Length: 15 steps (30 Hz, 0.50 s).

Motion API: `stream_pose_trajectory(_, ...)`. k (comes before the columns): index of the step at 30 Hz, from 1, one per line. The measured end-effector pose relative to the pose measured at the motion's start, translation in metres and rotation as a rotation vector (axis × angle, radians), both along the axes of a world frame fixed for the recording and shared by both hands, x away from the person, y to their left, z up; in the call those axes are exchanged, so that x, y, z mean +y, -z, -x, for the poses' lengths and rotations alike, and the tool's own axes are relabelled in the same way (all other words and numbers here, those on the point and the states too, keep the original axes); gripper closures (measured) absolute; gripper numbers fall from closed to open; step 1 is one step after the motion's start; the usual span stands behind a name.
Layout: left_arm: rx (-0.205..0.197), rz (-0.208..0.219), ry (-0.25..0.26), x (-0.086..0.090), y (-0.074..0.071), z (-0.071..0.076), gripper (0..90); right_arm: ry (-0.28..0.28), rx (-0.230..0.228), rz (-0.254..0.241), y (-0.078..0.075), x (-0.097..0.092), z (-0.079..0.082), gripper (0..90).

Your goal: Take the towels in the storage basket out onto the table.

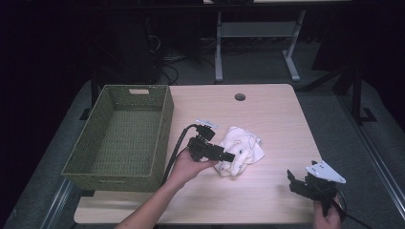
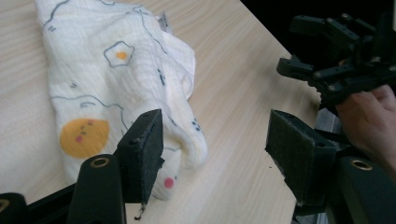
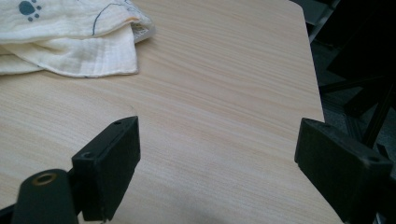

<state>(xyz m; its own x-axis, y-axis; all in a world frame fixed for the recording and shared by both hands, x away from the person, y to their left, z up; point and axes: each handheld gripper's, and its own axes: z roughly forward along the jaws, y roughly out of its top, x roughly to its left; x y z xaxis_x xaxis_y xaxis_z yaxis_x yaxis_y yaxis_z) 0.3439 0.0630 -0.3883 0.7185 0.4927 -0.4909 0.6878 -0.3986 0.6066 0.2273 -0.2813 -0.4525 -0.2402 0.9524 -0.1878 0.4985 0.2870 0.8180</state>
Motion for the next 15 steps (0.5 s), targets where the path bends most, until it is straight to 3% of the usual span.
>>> stream_pose_trajectory(2, -0.006, -0.001, 0.003, 0.004, 0.001, 0.005, 35.6, -0.001, 0.003, 0.001, 0.001, 0.000, 0.000, 13.9)
stream_pose_trajectory(4, -0.002, 0.024, 0.001, 0.008, 0.003, 0.011, 35.4, -0.002, 0.006, 0.001, 0.001, 0.001, 0.000, 13.9)
stream_pose_trajectory(15, -0.035, 0.018, 0.006, 0.024, 0.019, 0.031, 35.1, 0.002, 0.010, 0.000, 0.002, 0.001, -0.001, 13.9)
